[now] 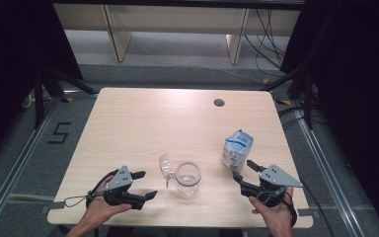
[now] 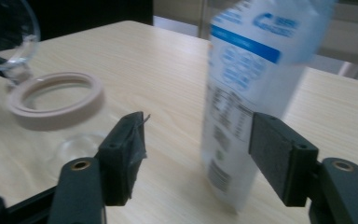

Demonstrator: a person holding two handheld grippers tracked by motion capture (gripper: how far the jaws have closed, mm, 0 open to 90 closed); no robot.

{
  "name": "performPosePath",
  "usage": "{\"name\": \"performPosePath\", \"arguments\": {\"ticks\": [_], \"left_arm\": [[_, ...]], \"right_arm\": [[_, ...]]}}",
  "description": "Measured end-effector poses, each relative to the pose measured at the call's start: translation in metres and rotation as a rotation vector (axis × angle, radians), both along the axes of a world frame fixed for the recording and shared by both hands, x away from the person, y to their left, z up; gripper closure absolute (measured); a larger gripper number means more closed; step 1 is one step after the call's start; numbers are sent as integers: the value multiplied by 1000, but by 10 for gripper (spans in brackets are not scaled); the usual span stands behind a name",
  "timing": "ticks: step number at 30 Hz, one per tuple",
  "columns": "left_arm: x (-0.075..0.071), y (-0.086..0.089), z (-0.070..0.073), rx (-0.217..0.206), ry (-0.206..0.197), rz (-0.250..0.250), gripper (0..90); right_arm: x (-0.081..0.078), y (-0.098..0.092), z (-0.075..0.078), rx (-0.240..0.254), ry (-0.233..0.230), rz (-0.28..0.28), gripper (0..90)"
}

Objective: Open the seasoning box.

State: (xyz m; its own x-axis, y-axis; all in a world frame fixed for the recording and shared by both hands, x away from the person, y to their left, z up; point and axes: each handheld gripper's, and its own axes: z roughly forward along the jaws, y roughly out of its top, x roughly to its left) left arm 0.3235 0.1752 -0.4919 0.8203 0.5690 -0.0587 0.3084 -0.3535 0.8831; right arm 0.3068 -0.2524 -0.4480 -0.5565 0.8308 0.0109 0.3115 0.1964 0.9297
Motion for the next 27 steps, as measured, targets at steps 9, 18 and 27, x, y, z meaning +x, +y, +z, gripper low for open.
{"name": "performPosePath", "arguments": {"ticks": [9,18,27], "left_arm": [[1,0,0,-3,0,-3,205],[2,-1,1,-17,14,8,205],[4,-1,0,-18,16,12,205]], "right_arm": [[19,-14,-13,-3,-11,-28,221],[36,-14,-21,-3,-23,-38,158],[53,-11,-27,-3,-13,-18,157]]}}
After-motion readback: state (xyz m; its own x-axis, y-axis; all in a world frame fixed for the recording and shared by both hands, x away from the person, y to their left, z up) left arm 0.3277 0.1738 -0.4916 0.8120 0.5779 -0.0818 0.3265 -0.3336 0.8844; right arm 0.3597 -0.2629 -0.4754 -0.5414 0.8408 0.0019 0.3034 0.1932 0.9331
